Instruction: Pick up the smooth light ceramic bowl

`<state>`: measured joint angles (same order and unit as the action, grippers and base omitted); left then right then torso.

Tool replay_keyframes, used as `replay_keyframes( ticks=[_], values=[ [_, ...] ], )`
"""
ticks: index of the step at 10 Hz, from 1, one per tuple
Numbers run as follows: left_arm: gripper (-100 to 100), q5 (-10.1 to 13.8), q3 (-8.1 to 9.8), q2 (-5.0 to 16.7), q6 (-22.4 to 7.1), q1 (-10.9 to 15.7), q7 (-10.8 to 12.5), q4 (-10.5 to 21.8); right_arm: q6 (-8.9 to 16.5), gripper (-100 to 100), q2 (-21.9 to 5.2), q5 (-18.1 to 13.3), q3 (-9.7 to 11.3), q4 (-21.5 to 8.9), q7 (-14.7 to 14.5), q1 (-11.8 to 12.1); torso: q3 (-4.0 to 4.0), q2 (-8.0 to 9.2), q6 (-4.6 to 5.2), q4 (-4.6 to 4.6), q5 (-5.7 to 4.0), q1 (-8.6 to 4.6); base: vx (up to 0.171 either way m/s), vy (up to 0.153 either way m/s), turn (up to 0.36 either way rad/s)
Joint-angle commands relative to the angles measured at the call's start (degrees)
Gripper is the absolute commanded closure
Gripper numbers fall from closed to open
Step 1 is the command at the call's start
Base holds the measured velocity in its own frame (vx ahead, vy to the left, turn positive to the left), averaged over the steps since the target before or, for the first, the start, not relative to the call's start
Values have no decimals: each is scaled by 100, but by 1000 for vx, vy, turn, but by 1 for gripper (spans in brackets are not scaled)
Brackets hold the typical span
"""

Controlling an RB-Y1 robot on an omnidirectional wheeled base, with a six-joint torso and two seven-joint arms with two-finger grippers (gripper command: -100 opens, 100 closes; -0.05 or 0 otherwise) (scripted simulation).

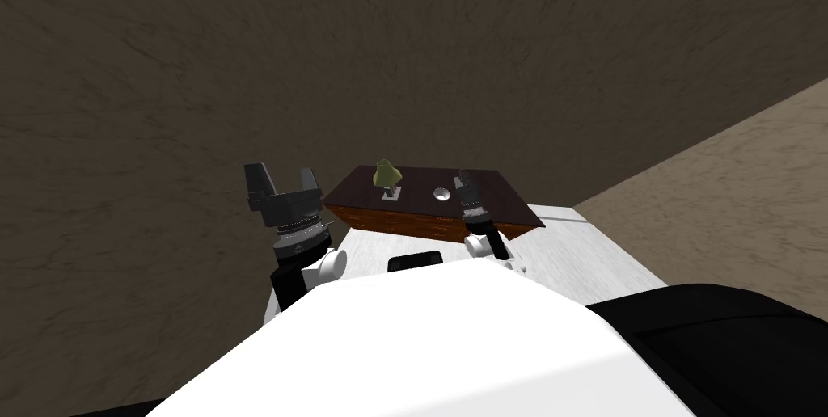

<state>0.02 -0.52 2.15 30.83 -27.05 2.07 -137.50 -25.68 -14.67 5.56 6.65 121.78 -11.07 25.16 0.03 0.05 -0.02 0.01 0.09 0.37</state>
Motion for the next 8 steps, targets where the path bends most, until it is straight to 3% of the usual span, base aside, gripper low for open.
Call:
replay_keyframes(
  ticks=[1,2,4,7,8],
  values=[
    [0,0,0,0,0,0,0,0,37,-100,-280,-120,169,-283,-164,26,0,0,0,0,0,0,-48,123,34],
    [0,0,0,0,0,0,0,0,37,-100,-280,-120,169,-283,-164,26,4,8,1,1,1,9,-28,91,7],
    [0,0,0,0,0,0,0,0,134,-100,-674,-297,325,-669,-352,-73,-1,-2,1,0,-1,-5,-9,88,60],
    [0,0,0,0,0,0,0,0,191,-100,-870,-406,409,-1093,-453,-128,1,2,1,0,-2,-11,-17,71,35],
    [0,0,0,0,0,0,0,0,252,-100,-1068,-529,497,-1328,-557,-186,-1,-2,1,0,-3,-14,10,66,96]
  ],
)
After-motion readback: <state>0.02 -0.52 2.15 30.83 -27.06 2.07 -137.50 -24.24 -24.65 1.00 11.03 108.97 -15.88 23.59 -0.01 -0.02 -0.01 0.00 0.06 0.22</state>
